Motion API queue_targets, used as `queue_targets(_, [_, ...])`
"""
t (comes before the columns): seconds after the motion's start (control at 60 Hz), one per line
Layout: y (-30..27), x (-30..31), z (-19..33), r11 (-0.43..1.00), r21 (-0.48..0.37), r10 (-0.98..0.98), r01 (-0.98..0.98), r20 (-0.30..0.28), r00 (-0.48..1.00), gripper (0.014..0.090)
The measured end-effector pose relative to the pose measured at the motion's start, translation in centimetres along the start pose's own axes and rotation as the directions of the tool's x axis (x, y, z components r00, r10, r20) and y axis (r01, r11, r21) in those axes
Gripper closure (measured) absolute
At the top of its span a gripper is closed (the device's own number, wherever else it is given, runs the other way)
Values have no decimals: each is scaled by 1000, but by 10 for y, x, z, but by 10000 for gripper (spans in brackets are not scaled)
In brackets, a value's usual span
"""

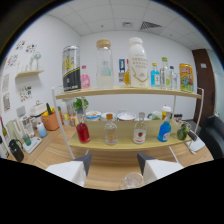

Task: Make me a cup of Mount Fuji.

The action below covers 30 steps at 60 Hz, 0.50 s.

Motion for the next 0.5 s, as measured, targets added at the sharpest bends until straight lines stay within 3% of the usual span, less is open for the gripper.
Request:
queue_targets(0.267, [-30, -11, 91, 998, 60, -7, 9, -35, 999, 231])
queue_targets(0.35, [-28, -10, 114, 998, 58, -16, 19, -46, 999, 329])
queue_targets(0.5, [-25, -5, 139, 998, 40, -34, 37, -84, 996, 611])
